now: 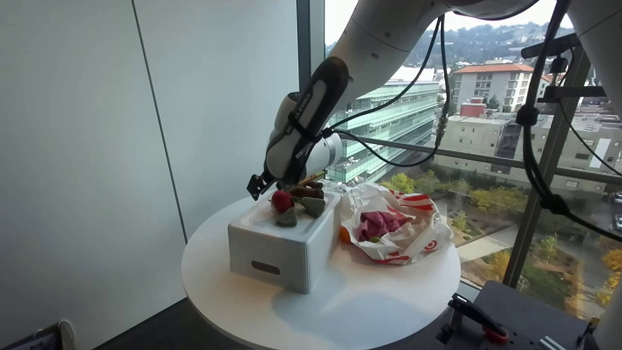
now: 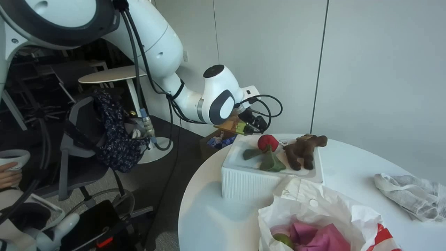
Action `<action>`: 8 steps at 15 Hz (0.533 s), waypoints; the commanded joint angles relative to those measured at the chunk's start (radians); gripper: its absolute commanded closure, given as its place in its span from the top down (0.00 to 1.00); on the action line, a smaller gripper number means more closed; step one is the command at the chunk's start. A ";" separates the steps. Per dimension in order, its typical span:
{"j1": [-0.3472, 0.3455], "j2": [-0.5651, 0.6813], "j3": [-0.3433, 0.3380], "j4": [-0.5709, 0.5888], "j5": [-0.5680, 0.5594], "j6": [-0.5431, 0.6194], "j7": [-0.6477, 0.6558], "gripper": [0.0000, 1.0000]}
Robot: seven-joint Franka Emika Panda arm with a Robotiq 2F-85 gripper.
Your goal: Pick up the objects from the top of the white container and put them in the plastic bag.
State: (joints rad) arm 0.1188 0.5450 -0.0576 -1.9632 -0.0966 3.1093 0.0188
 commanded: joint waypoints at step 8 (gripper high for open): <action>0.045 0.154 -0.131 0.107 -0.032 0.014 0.000 1.00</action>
State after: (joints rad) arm 0.1578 0.6335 -0.1857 -1.9120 -0.1290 3.1103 0.0153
